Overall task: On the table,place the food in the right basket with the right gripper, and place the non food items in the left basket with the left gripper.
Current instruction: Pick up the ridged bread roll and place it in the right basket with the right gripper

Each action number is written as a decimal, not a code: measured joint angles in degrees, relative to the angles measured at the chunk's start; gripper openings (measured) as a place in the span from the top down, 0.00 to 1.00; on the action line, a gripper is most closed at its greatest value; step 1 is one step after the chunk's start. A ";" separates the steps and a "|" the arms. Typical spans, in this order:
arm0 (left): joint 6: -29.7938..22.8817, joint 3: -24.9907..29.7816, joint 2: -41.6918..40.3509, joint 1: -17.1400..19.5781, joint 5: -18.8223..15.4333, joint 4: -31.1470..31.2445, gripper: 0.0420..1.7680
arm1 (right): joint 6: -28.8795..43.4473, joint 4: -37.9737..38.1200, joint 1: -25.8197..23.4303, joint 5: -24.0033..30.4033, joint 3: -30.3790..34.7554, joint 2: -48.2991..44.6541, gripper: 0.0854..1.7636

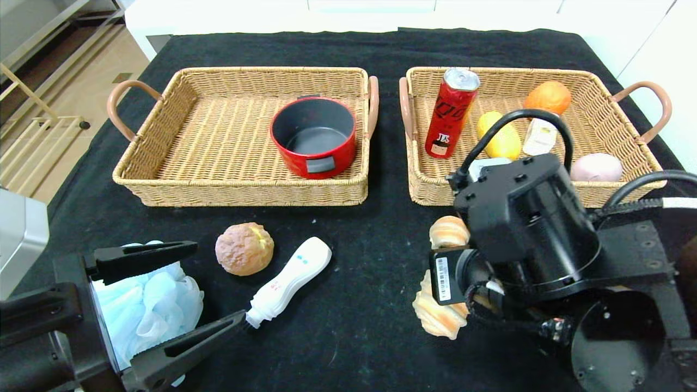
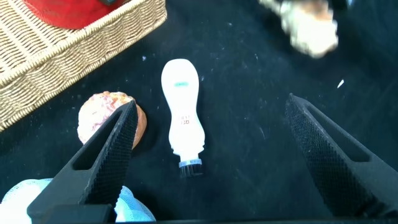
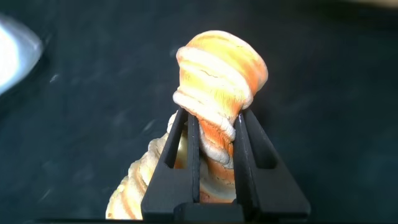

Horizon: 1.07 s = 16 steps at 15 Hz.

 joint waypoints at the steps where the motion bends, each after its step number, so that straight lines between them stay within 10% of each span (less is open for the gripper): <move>1: 0.00 0.00 0.00 0.02 0.00 -0.02 0.03 | -1.41 -0.02 -1.32 0.05 0.00 -0.96 0.81; 16: 0.17 0.10 -0.11 -0.05 -0.09 0.00 0.03 | -25.71 -0.16 -29.93 23.65 -8.59 -6.81 0.81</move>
